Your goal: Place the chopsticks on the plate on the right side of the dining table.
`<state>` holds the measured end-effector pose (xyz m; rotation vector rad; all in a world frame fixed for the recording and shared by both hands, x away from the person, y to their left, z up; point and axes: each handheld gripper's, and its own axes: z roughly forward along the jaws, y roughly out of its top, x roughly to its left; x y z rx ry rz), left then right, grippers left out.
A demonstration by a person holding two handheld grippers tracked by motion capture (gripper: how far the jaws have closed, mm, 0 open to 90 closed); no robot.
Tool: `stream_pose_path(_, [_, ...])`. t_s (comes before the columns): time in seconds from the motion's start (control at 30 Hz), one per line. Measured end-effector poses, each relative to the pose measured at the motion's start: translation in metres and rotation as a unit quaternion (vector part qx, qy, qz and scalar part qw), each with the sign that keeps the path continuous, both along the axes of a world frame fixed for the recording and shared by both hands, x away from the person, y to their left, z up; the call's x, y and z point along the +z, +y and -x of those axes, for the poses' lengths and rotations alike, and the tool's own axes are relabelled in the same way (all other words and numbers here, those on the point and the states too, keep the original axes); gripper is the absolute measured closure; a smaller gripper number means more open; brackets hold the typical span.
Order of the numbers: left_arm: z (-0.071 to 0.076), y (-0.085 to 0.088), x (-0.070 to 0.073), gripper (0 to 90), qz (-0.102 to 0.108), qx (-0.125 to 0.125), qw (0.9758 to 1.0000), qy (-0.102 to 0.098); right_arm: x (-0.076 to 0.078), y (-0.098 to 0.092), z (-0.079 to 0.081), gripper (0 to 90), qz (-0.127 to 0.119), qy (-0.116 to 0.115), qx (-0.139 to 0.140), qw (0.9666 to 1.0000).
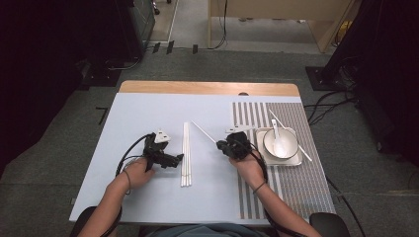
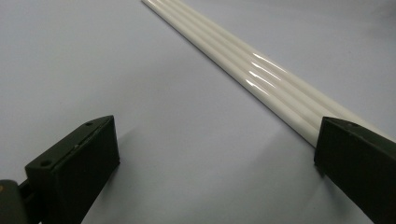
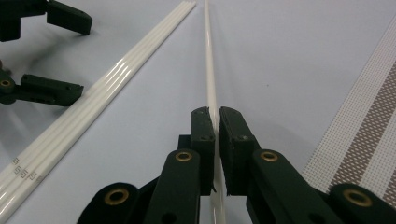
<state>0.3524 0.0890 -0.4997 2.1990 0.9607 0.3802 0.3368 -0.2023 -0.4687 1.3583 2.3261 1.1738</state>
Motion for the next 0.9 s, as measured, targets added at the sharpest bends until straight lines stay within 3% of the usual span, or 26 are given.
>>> stream_pose_path(0.13, [0.0, 0.0, 0.0, 0.0, 0.0, 0.0, 1.0, 0.0, 0.006, -0.001, -0.001, 85.4, 0.012, -0.011, 0.001, 0.9999])
stream_pose_path(0.9, [0.0, 0.0, 0.0, 0.0, 0.001, 0.0, 1.0, 0.0, 0.015, -0.018, -0.013, 85.4, 0.013, 0.004, -0.015, 0.9998])
